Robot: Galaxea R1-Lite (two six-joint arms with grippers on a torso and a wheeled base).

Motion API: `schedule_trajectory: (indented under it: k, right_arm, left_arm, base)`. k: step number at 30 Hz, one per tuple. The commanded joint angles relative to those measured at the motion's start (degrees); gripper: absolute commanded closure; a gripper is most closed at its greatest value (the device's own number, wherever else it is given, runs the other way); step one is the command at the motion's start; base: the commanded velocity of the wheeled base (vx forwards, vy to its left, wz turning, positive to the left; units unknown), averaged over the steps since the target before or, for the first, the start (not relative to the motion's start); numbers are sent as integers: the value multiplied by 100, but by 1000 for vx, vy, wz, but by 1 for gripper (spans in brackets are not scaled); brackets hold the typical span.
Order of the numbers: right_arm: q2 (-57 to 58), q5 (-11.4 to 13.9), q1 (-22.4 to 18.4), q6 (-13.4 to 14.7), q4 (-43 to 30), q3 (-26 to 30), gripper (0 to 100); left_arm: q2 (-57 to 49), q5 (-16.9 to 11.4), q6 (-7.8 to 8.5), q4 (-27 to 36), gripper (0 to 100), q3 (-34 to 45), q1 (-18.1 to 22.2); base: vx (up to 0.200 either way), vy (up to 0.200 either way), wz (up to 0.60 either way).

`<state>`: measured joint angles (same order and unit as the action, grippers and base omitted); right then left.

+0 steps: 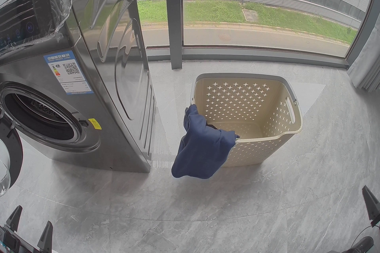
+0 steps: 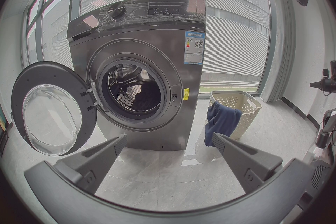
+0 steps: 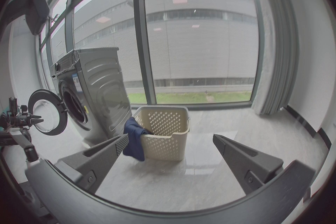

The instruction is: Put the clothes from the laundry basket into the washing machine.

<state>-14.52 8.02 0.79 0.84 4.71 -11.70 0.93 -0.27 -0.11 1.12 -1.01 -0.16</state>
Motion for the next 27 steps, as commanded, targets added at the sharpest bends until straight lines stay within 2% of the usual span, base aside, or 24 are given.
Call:
schedule_trajectory:
  k: [1, 4, 6, 8, 10, 14, 16, 19, 23, 24, 25, 27]
  right_arm:
    - [-3874, 868, 598, 100, 1015, -69, 0]
    - [-4358, 841, 967, 215, 1498, -43, 0]
    - [-4700, 727, 1239, 390, 1788, -87, 0]
    - [-5070, 402, 1591, 593, 1955, -192, 0]
    - [-5421, 121, 1916, 927, 2087, -306, 0]
    - [-5975, -204, 2540, 1621, 2623, -359, 0]
    - [-6256, -371, 2742, 1849, 2984, -368, 0]
    - [-6669, -600, 2953, 2016, 3414, -368, 0]
    - [-7117, -767, 3085, 2043, 3687, -421, 0]
    - [-7346, -908, 3190, 2060, 3898, -500, 0]
    - [-7390, -934, 3208, 2069, 3933, -517, 0]
    - [-7583, -1048, 3305, 2210, 4082, -667, 0]
  left_arm:
    - [-84, 0, -33, 2, 0, 57, -2]
    - [-75, 0, -33, 2, 0, 57, -2]
    - [-75, 0, -24, 2, 0, 57, -2]
    - [-75, 0, -24, 2, 0, 57, -2]
    - [-84, 0, -15, 2, 0, 57, -2]
    - [-75, 0, -33, 2, 0, 57, -2]
    - [-75, 0, -33, 11, 0, 57, -2]
    - [-75, 0, -42, 11, 0, 57, -2]
    - [-75, 0, -42, 11, 0, 57, -2]
    - [-75, 0, -42, 11, 0, 57, -2]
    - [-84, 0, -42, 11, 0, 57, -2]
    - [-75, 0, -42, 11, 0, 57, -2]
  base:
    - [0, 0, 0]
    - [0, 0, 0]
    - [0, 0, 0]
    - [0, 0, 0]
    - [0, 0, 0]
    - [0, 0, 0]
    - [0, 0, 0]
    - [0, 0, 0]
    - [0, 0, 0]
    - [0, 0, 0]
    - [0, 0, 0]
    - [0, 0, 0]
